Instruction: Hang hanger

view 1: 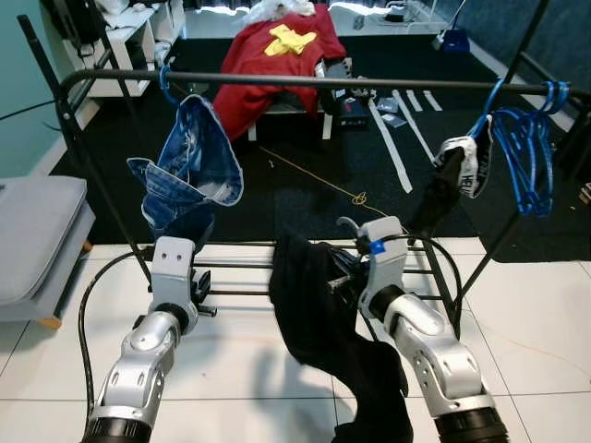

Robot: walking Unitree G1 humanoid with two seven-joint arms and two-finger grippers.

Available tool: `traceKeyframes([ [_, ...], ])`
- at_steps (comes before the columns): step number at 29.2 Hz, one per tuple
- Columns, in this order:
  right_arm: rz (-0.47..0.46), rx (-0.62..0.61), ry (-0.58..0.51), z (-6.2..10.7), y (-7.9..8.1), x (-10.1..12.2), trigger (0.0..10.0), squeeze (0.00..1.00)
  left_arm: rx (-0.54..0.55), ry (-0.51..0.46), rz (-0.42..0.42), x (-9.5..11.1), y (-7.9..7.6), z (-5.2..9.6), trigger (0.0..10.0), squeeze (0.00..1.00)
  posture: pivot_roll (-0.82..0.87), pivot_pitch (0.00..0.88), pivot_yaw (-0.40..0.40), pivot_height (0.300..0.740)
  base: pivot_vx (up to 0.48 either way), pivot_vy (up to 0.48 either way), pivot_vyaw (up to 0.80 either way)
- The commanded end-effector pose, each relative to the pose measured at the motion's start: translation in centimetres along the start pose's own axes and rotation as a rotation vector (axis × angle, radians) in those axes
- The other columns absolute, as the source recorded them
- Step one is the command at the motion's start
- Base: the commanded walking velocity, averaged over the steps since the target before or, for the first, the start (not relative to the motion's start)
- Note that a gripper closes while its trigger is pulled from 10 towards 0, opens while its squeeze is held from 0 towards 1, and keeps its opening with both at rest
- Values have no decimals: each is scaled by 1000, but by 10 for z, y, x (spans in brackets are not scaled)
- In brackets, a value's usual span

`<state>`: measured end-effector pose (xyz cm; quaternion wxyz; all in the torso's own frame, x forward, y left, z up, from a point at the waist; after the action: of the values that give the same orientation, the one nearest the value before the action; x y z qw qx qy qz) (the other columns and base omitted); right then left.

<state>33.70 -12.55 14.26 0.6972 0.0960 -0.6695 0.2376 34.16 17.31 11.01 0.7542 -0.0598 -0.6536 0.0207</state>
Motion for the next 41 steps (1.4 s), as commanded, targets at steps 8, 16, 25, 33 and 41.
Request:
traceKeyframes([
  [8,163,142,18,9,-6,-20,10000,0,30,39,-81,-10,7,7,10000,0,55,87,12,740,0,0,0],
  [16,208,459,147,30,-4,-43,10000,0,-9,17,-18,-7,4,11,10000,0,56,88,8,740,0,0,0],
  [25,141,525,-103,35,-20,4,10000,0,-241,-43,68,10,-21,23,10000,0,69,86,13,740,0,0,0],
  [33,111,481,-301,30,-30,44,10000,0,-438,-96,127,23,-38,34,10000,1000,60,76,29,740,0,0,0],
  [41,131,506,-371,24,-34,66,10000,0,-520,-103,77,29,-47,27,10000,1000,41,66,53,740,0,0,0],
])
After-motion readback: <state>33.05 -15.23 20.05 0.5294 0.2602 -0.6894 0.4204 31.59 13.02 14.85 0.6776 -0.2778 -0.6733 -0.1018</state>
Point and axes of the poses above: a point about 5 cm out from each wrist's last joint towards the gripper, its own z axis pointing back from the gripper into the wrist, its own x axis along the axis of the wrist's last joint, y = z × x, the point moved 3 cm from there along -z, pointing out of the wrist towards the gripper, and after that the axes turned 10 degrees about z, right-handed, at the moved point
